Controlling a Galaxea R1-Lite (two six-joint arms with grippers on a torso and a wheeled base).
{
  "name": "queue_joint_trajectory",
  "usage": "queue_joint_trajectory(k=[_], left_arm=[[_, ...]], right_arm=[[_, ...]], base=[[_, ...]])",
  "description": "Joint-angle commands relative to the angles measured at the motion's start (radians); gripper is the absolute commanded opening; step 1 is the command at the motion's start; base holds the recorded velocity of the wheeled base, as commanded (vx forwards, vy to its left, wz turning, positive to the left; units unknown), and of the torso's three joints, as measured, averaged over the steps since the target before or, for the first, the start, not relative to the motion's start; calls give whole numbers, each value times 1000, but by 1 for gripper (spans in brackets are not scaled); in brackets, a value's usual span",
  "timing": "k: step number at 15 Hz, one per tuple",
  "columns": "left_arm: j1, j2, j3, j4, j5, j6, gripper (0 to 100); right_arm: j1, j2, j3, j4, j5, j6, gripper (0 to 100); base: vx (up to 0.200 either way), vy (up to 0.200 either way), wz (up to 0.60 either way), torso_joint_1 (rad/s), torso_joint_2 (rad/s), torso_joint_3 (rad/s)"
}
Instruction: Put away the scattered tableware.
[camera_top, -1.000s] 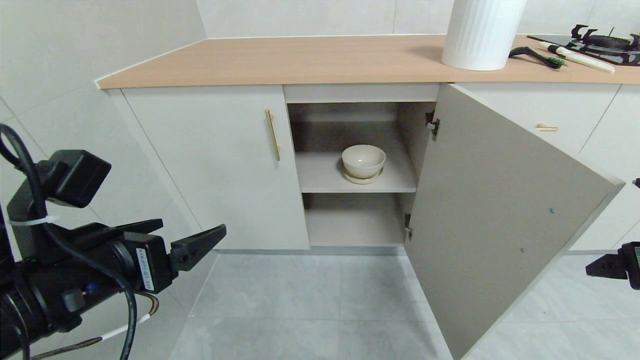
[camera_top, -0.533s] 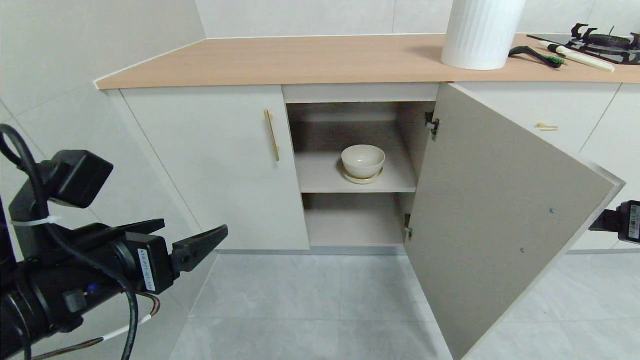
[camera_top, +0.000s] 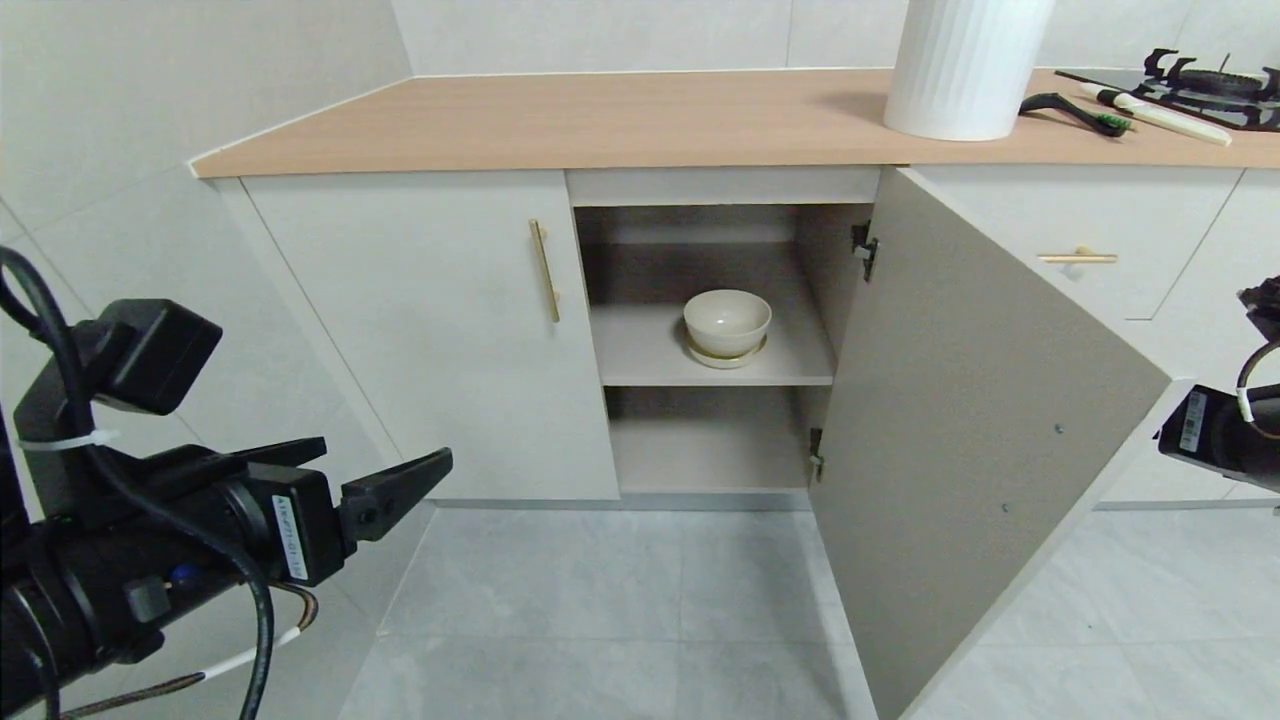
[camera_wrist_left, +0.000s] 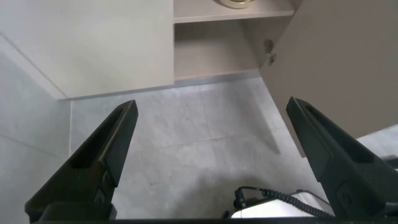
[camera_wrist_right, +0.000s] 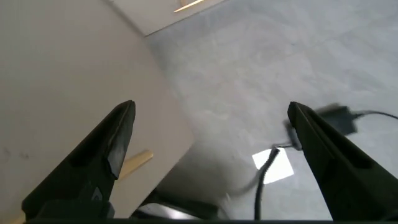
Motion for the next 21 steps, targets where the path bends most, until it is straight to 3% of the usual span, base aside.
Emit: queue_joint_trajectory(k=[1, 4, 8, 11, 13, 17, 21], left_arm=[[-1, 1, 0, -3, 0, -1, 100], [-1, 0, 0, -3, 0, -1, 100], [-1, -7, 0, -6, 0, -1, 100], [-1, -5, 3, -6, 0, -1, 100], [1, -3, 0, -6, 0, 1, 100], [6, -7, -11, -9, 1, -1, 100], [6, -2, -15, -9, 3, -1, 100]], right_arm=[[6, 12, 33, -37, 19, 6, 100], [52, 15, 59, -82, 55, 23, 100], [187, 35, 59, -111, 107, 51, 100], [288, 102, 38, -250, 160, 42, 100], [341, 167, -2, -264, 168, 43, 100], [402, 277, -74, -293, 174, 51, 100], [460, 345, -47, -450, 168, 97, 100]], base=[[0, 0, 0, 0, 0, 0], [0, 0, 0, 0, 0, 0], [0, 0, 0, 0, 0, 0], [0, 0, 0, 0, 0, 0], [0, 0, 0, 0, 0, 0], [0, 0, 0, 0, 0, 0], [0, 0, 0, 0, 0, 0]])
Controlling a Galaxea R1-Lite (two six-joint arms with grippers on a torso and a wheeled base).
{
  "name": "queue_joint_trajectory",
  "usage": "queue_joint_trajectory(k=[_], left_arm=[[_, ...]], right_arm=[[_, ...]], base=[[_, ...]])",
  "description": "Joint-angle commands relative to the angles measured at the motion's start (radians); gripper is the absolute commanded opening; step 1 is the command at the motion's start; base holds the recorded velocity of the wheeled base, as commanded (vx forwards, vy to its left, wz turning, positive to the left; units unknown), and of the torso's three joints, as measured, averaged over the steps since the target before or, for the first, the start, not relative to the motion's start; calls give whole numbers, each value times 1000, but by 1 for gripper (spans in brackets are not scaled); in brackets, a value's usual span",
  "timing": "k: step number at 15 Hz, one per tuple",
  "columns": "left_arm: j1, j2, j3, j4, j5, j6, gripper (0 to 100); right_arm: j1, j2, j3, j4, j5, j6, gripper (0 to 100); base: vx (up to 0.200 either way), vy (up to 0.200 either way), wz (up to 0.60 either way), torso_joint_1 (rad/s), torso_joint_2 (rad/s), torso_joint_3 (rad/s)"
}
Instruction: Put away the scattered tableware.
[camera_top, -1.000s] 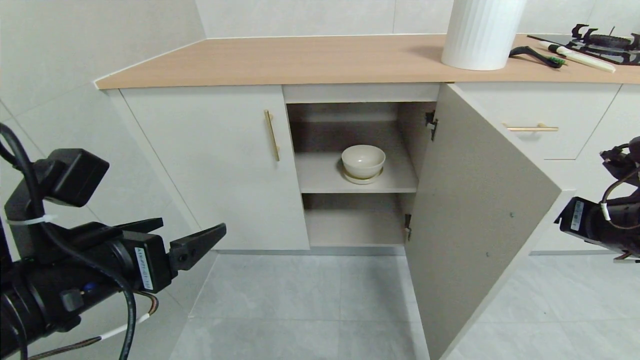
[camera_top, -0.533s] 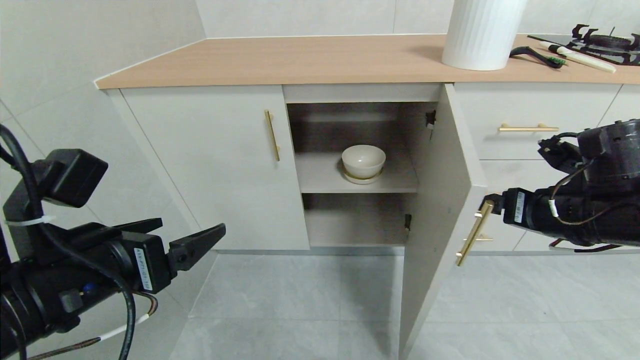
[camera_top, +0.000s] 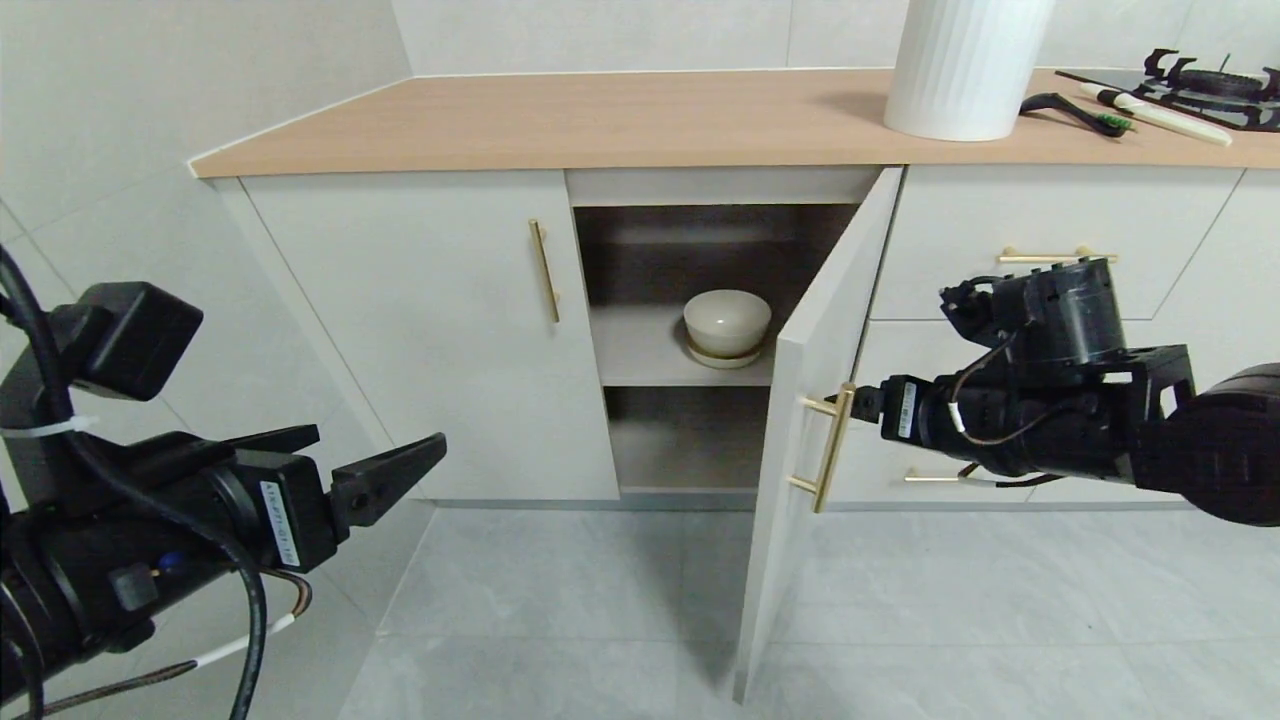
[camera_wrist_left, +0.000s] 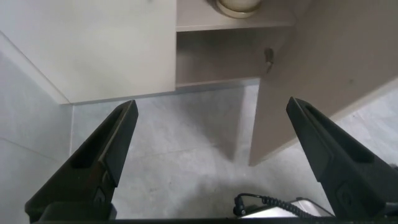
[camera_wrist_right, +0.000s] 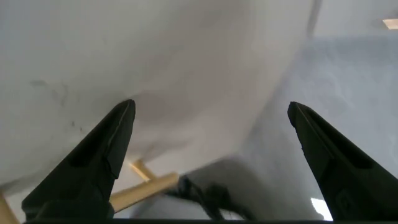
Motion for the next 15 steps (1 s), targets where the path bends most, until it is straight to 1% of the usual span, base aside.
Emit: queue_joint_trajectory(k=[1, 6, 8, 11, 15], left_arm=[[0, 8, -2, 3, 1, 0, 100], [0, 18, 0, 5, 2, 0, 100], [0, 17, 3, 8, 4, 1, 100], [0, 17, 1, 8, 4, 1, 100], [0, 22, 0, 8, 4, 1, 100]], right_arm=[[30, 56, 12, -45, -5, 29, 100], [45, 140, 9, -168, -63, 64, 100], [58, 154, 6, -195, -66, 89, 100], [59, 182, 5, -261, -67, 109, 100], [59, 219, -12, -333, -104, 150, 100]], base=[[0, 0, 0, 0, 0, 0], [0, 0, 0, 0, 0, 0], [0, 0, 0, 0, 0, 0], [200, 0, 0, -2, 6, 2], [200, 0, 0, 6, 2, 2]])
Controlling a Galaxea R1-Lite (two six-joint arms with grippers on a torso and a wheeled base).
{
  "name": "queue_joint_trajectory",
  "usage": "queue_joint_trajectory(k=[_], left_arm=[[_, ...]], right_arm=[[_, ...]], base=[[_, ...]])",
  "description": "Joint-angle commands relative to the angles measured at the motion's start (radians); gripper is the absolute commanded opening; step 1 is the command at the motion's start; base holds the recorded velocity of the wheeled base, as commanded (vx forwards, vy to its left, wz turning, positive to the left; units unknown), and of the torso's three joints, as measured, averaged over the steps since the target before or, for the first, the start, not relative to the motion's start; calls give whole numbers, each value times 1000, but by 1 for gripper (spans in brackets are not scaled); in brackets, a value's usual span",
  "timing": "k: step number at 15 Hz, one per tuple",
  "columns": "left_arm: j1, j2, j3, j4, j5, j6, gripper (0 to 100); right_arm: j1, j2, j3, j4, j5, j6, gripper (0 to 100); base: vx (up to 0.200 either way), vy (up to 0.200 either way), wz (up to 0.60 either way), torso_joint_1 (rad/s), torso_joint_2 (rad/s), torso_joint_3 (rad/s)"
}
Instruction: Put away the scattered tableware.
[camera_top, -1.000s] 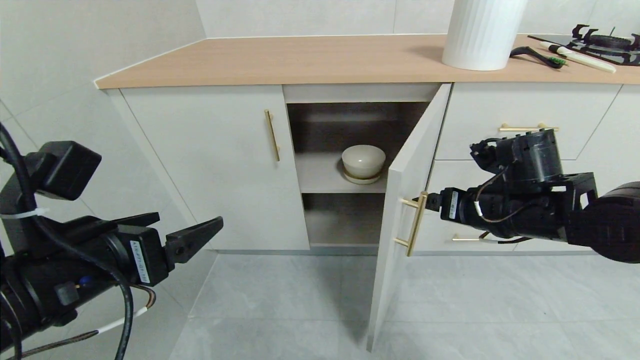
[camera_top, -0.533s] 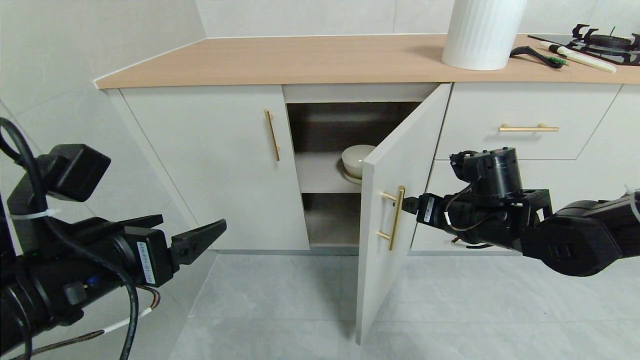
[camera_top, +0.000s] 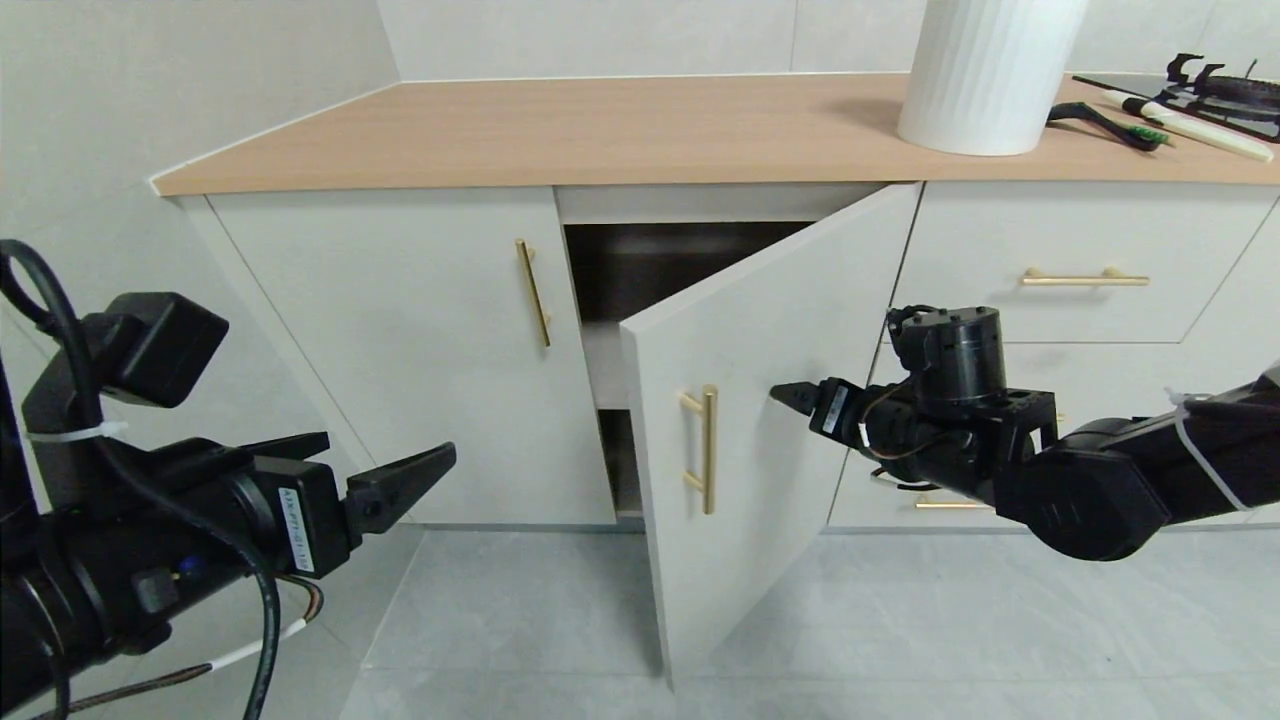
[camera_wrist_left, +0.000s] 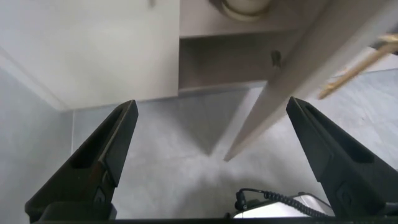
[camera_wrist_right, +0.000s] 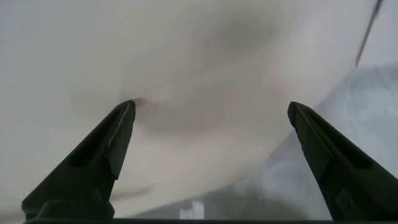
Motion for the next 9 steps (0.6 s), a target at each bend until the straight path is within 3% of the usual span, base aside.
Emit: queue_joint_trajectory(k=[1, 4, 9], left_arm=[[0, 6, 1, 0, -1, 0, 100], [0, 6, 1, -2, -1, 0, 100], [0, 6, 1, -3, 2, 0, 100]], right_arm=[[2, 30, -14, -6, -9, 5, 100], [4, 36, -23, -12, -25, 16, 100], [4, 53, -40, -37, -54, 21, 100]], base=[[200, 0, 0, 2, 7, 7], [200, 0, 0, -1, 2, -1], [0, 0, 0, 0, 0, 0]])
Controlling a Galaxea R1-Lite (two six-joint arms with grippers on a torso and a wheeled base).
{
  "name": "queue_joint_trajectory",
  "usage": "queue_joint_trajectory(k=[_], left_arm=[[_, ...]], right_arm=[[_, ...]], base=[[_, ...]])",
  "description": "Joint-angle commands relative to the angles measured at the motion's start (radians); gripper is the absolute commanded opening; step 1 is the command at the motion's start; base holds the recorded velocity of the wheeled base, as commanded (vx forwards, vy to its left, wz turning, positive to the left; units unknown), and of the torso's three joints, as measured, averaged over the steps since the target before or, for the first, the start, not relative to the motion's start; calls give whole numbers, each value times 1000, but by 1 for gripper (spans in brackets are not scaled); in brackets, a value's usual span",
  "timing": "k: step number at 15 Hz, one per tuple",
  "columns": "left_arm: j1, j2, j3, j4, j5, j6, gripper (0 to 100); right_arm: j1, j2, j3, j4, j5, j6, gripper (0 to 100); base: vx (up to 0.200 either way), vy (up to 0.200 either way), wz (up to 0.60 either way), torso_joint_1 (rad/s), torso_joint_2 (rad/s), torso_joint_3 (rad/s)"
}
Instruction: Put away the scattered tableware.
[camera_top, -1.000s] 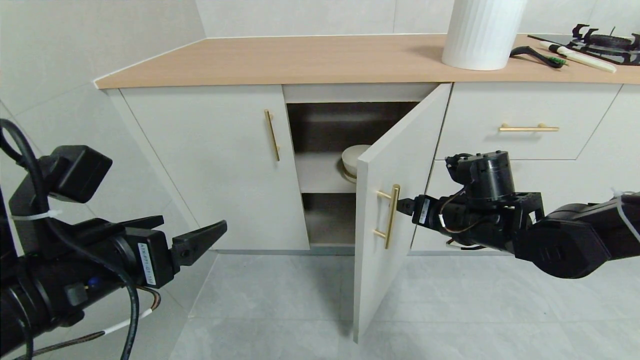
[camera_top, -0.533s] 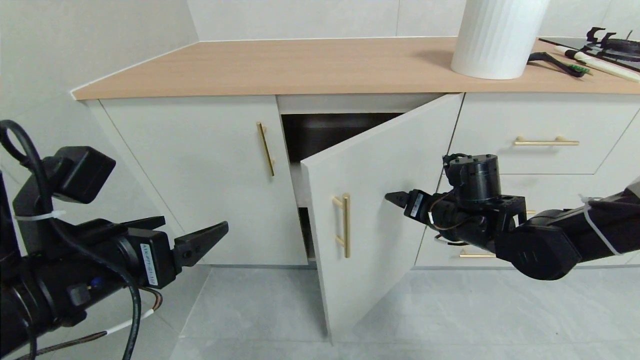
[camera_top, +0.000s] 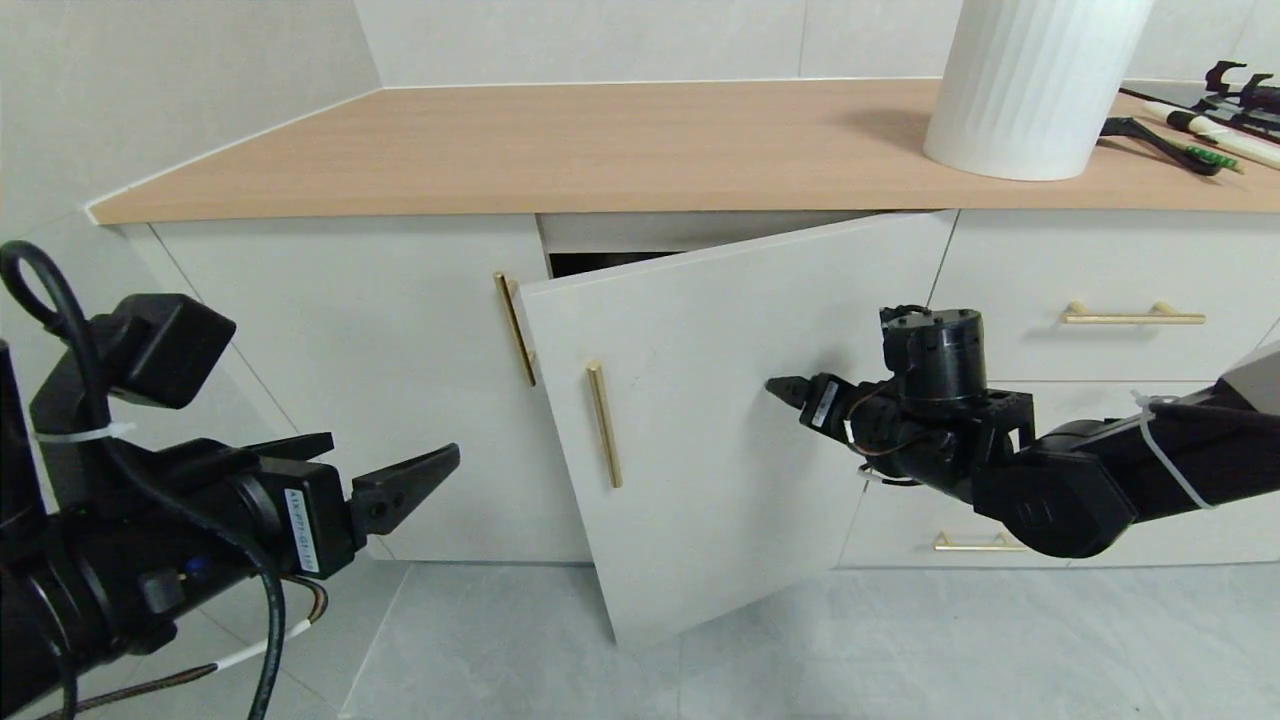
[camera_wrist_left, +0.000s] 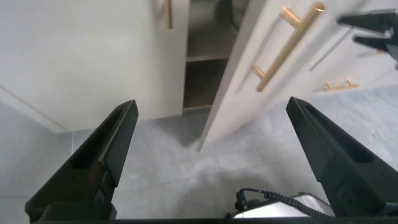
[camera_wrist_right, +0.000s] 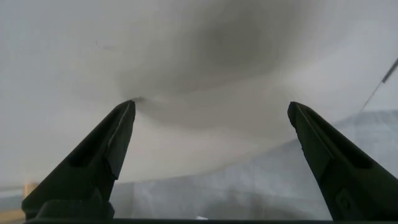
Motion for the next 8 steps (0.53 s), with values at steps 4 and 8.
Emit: queue_joint_trajectory(k=[4, 8], left_arm=[[0, 2, 0, 0, 1, 0, 100], [0, 2, 0, 0, -1, 0, 100]], right_arm=[[-1, 96, -116, -18, -147, 38, 100], [-10, 128, -170, -18, -193, 72, 100]], base=[[0, 0, 0, 0, 0, 0], [0, 0, 0, 0, 0, 0]])
